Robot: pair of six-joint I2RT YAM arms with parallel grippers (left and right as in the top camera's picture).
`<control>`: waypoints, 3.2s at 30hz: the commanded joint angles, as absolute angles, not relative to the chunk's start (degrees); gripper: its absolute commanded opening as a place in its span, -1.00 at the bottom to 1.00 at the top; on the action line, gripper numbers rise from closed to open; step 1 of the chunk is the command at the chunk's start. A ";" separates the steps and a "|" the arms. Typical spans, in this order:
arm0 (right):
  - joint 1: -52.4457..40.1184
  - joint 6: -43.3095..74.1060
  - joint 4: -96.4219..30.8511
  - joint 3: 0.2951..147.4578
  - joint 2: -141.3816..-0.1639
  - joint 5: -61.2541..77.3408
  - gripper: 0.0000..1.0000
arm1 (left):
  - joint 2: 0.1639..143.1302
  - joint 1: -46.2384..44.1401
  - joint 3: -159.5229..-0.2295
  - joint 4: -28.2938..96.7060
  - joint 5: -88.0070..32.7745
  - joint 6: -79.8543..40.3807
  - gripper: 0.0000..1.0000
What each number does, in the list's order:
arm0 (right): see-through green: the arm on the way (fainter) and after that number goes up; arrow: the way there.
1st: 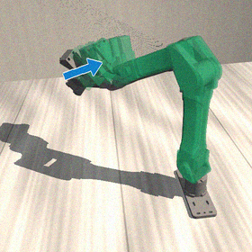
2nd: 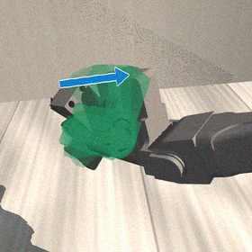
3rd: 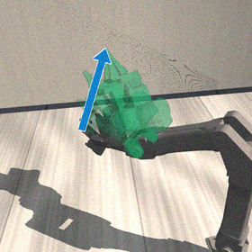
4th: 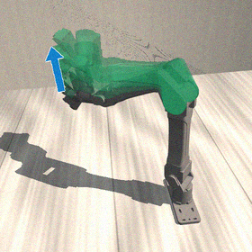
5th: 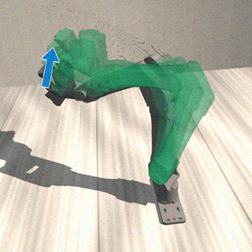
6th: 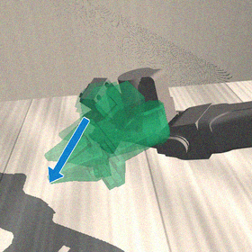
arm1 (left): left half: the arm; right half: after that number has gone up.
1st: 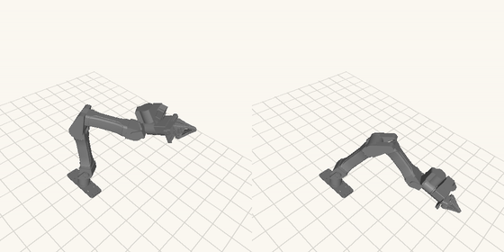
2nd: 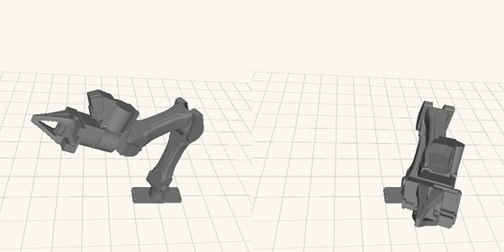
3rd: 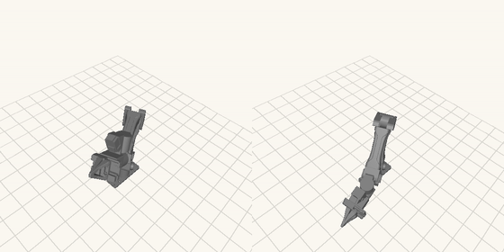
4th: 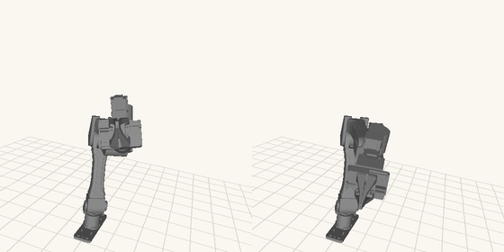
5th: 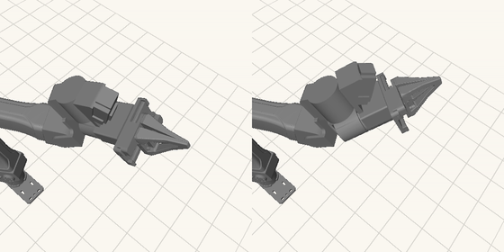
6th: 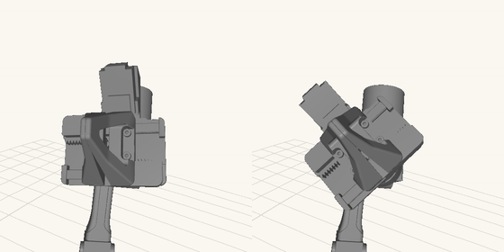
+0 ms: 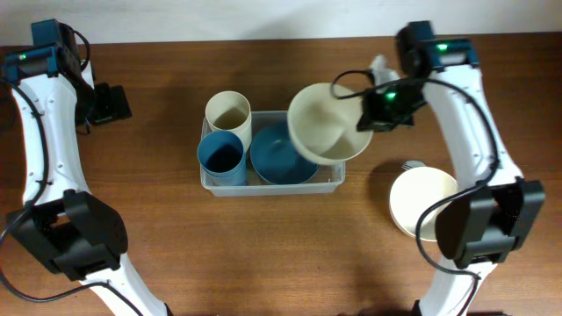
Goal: Pack container
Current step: 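Carry the cream bowl into the bin on top of the blue bowl, then open the right gripper and raise it away from the bin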
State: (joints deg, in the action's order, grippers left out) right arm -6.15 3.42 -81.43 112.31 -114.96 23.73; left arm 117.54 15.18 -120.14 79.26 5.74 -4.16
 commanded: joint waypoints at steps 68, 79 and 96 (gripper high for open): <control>-18.26 10.83 -77.58 118.72 -122.52 14.33 -0.81 | 117.43 15.29 -121.05 79.26 5.17 -4.73 1.00; -20.10 11.55 -78.00 117.82 -122.63 11.68 -0.92 | 117.43 15.29 -121.05 79.26 5.17 -4.73 0.99; -20.08 12.43 -72.95 110.80 -122.63 11.29 -0.92 | 117.43 15.29 -121.05 79.26 5.17 -4.73 1.00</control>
